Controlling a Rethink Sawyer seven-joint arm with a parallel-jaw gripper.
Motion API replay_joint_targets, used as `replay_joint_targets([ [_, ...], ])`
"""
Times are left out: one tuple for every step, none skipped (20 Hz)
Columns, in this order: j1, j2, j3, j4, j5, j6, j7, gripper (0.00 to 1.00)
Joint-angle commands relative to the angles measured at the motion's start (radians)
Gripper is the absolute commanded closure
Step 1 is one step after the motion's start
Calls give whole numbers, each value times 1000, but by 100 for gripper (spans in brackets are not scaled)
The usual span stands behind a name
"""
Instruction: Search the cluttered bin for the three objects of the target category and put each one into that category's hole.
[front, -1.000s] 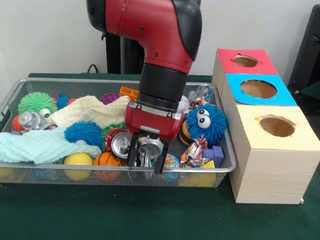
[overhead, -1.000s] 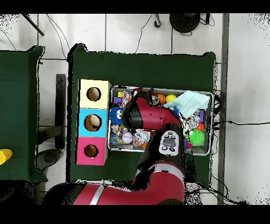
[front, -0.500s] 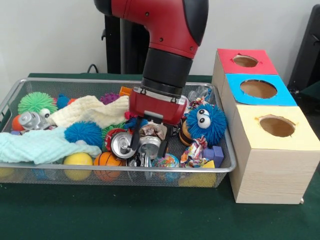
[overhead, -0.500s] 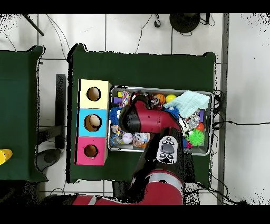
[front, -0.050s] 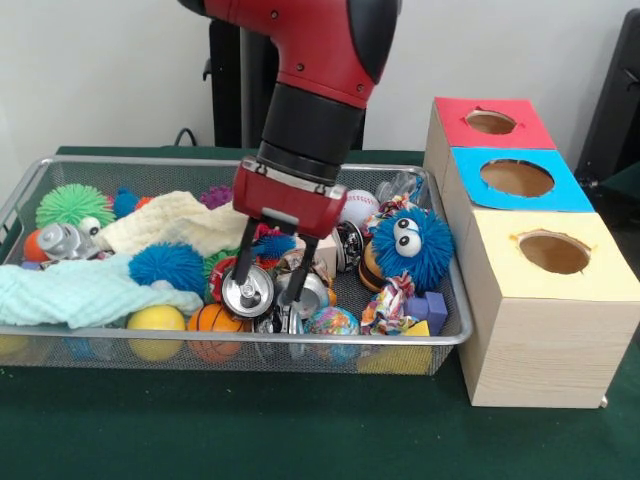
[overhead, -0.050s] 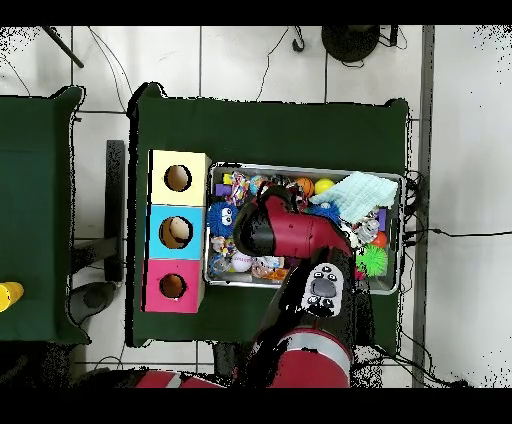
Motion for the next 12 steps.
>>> replay_joint_targets([
  [-18,151,17,-10,-1,-54,136,0],
  [-20,170,17,-19,2,-69,139,0],
  [-21,189,16,-28,5,-83,141,0],
  [-25,209,19,-39,7,-95,142,0],
  [-28,228,24,-48,9,-107,141,0],
  [-32,248,30,-58,11,-120,141,0],
  [-36,263,36,-65,14,-123,138,0],
  [-36,276,39,-71,18,-126,137,0],
  [-36,290,41,-78,22,-128,136,0],
  [-41,299,52,-83,23,-120,132,0],
  [-58,303,78,-87,14,-102,118,0],
  [-82,307,114,-93,-2,-78,97,0],
])
